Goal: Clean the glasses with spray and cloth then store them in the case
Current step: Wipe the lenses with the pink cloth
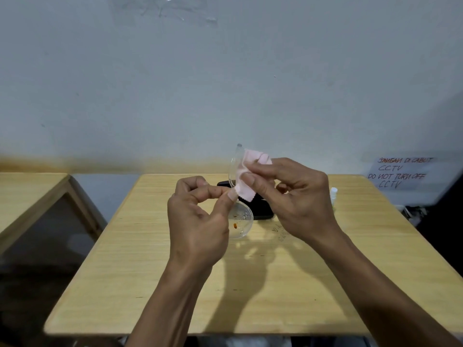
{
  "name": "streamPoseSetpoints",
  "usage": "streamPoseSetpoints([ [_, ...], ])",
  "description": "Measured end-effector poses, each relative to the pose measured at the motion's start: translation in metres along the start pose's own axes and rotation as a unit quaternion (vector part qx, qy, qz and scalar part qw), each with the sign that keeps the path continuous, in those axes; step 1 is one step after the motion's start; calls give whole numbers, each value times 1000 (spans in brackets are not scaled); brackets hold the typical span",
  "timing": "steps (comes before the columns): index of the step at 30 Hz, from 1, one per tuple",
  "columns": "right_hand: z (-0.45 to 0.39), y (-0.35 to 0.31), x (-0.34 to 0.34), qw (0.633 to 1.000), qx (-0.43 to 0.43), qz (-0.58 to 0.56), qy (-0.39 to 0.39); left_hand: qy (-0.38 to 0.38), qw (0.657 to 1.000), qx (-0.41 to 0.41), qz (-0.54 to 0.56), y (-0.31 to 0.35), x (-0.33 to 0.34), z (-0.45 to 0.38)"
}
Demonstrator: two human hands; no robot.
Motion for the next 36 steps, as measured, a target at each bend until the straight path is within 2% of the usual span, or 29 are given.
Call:
streamPoseSetpoints([
  [3,0,12,-7,996,65,-66,22,-19,1000,5,-8,2,5,-1],
  [7,-3,10,-1,990,84,-108,19,-5,1000,-12,2,-2,5,-2],
  [10,-3,11,-5,993,84,-84,19,1,1000,-10,17,-2,1,-2],
  [14,-4,-4,-13,999,37,-26,30,5,998,-23,63,-8,-1,-6],
  [18,2,-23,-5,999,-12,-10,-46,43,992,-55,106,-16,-10,-13],
  [23,21,-30,19,993,-28,51,-103,42,986,-76,144,-20,-12,-19],
  [33,32,-25,25,991,-55,120,1,49,983,-87,155,-14,-12,-13],
  [36,33,-19,25,995,-37,89,16,47,981,-94,165,-14,-9,-12],
])
Point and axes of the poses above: each hand's wrist, its own z-axis away from the middle knuckle, its own x-axis out of the palm, y = z × x, the point moved 9 cm from there along -z, towards the middle knuckle, and after that the axes turned 9 degrees about -y, right-handed, at the moved point
